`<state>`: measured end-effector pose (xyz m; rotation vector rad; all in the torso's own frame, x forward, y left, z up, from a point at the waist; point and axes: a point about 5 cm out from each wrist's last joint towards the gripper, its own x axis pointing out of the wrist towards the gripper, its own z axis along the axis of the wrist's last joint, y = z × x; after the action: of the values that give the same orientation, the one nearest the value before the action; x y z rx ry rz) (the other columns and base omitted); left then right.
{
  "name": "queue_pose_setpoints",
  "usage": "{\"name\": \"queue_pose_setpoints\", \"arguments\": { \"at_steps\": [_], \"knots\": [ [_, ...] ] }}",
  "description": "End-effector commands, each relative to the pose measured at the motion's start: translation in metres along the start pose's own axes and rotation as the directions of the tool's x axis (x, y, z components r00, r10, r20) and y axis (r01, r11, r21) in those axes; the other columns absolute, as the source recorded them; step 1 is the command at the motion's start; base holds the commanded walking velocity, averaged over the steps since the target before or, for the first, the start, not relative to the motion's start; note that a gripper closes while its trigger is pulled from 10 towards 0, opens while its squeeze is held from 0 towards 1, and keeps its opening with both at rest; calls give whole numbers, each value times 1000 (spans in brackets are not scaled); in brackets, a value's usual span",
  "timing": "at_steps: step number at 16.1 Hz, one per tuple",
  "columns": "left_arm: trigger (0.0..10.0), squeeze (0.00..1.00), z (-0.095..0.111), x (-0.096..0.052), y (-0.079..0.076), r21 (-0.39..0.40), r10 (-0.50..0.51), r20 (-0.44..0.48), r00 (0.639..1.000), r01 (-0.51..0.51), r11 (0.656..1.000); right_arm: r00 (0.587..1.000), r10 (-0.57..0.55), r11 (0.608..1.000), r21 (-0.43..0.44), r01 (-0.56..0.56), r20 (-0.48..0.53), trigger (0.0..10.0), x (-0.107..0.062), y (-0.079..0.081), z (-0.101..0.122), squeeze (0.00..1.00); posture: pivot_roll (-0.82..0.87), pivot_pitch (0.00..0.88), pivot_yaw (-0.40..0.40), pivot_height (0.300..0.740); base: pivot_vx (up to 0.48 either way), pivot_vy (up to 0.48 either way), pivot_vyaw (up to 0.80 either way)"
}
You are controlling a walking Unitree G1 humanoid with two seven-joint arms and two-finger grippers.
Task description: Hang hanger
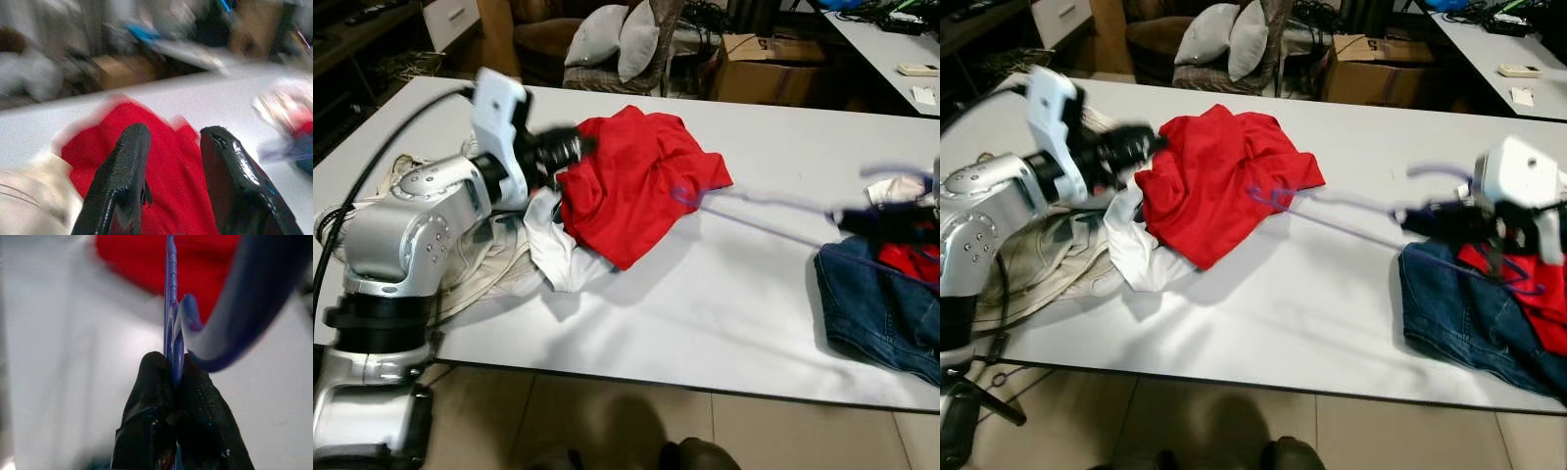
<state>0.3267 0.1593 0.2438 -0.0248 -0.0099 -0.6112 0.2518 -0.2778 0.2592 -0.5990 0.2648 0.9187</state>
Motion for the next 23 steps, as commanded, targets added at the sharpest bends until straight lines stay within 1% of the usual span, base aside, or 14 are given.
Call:
{"name": "queue_pose_setpoints", "arguments": {
  "at_steps": [1, 2, 3, 5, 6, 8, 9, 10, 12, 13, 14, 17, 21, 23],
  "knots": [
    [10000, 0, -1, -1, 0, 22, 58, 27, 998, -59, 998, 997, -70, 997, 22, 69, 26, 10000, -1, -1, 4, 0, -112, 0, -24, 740, 0, 0, 0],
    [10000, 0, -5, -3, -5, 12, 80, 39, 996, -81, 997, 989, -141, 986, 97, 136, 53, 10000, 2, 4, 1, 0, -112, 0, -24, 740, 0, 0, 0],
    [10000, 0, -22, -5, -18, 21, 68, 3, 998, -68, 997, 964, -259, 955, 164, 246, 59, 10000, 14, 15, -3, 0, -118, 0, -26, 740, 0, 0, 0],
    [10000, 0, -45, -6, -33, 39, 69, -48, 996, -67, 997, 910, -409, 895, 225, 385, 71, 10000, 34, 27, -3, 0, -127, 0, -23, 740, 0, 0, 0],
    [10000, 0, -51, -5, -37, 40, 76, -57, 995, -74, 996, 893, -446, 878, 223, 423, 61, 10000, 41, 33, -3, 0, -131, 0, -23, 740, 0, 0, 0],
    [10000, 0, -61, -5, -40, 51, 86, -62, 994, -83, 995, 847, -528, 821, 290, 492, 58, 10000, 58, 44, -4, 0, -133, 0, -16, 740, 0, 0, 0],
    [10000, 0, -64, -6, -41, 50, 91, -67, 994, -88, 995, 836, -546, 806, 309, 505, 60, 10000, 63, 49, -4, 0, -133, 0, -16, 740, 0, 0, 0],
    [10000, 0, -71, -10, -38, 40, 108, -78, 991, -105, 994, 833, -550, 799, 330, 503, 63, 10000, 72, 63, -6, 0, -137, 0, -12, 740, 0, 0, 0],
    [10000, 0, -75, -11, -37, 34, 117, -91, 989, -114, 993, 827, -560, 786, 346, 513, 45, 10000, 78, 72, -11, 0, -136, 0, -12, 740, 0, 0, 0],
    [10000, 0, -76, -11, -36, 24, 130, -92, 987, -128, 991, 816, -579, 758, 377, 532, 11, 10000, 82, 77, -16, 0, -137, 0, -11, 740, 0, 0, 0],
    [10000, 0, -76, -10, -37, 14, 131, -79, 988, -130, 991, 801, -599, 735, 384, 558, -18, 10000, 86, 79, -20, 0, -135, 0, -14, 740, 0, 0, 0],
    [10000, 0, -78, -10, -39, 6, 130, -76, 989, -130, 991, 785, -618, 719, 383, 580, -27, 10000, 87, 77, -23, 0, -132, 0, -18, 740, -280, 0, 0],
    [10000, 0, -81, -8, -43, -13, 124, -77, 989, -125, 992, 793, -609, 694, 458, 555, -38, 10000, 94, 87, -27, 0, -136, 0, -14, 740, -263, 0, 0],
    [10000, 0, -82, -8, -44, -14, 121, -80, 989, -123, 992, 793, -608, 694, 463, 552, -34, 10000, 96, 91, -27, 0, -140, 0, -10, 740, -244, 0, 0]
  ]
}}
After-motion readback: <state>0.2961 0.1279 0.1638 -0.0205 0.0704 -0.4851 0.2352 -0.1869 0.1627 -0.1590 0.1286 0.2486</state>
